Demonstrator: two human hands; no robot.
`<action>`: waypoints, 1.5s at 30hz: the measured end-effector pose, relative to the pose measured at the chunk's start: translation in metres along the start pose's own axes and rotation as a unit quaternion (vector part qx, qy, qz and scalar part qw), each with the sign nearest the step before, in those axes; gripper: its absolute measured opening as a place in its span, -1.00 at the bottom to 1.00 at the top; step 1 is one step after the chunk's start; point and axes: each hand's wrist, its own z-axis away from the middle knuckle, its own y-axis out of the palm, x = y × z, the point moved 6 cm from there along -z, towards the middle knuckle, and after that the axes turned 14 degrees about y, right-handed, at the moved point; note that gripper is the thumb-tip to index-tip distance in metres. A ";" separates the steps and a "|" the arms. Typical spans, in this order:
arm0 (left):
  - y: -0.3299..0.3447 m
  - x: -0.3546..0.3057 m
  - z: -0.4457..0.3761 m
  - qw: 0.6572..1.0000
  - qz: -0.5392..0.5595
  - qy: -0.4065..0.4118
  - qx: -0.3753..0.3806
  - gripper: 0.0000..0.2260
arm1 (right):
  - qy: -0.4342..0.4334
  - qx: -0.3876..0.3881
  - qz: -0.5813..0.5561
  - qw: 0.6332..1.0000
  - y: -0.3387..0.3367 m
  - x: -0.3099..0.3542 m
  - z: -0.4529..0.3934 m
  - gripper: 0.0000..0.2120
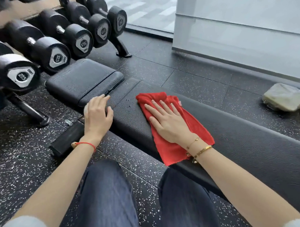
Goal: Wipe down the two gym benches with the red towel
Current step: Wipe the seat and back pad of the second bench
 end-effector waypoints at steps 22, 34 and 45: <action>0.036 0.013 -0.008 0.997 0.071 0.004 0.024 -0.63 | 0.093 0.033 0.008 0.995 0.011 0.072 -0.134 -0.53; 0.029 0.011 -0.009 0.998 0.052 0.018 0.018 -0.65 | 0.093 0.010 -0.003 0.996 0.008 0.059 -0.147 -0.54; 0.034 0.012 -0.010 0.999 0.037 0.015 0.025 -0.65 | -0.021 -0.010 0.003 1.000 0.012 0.057 -0.068 -0.53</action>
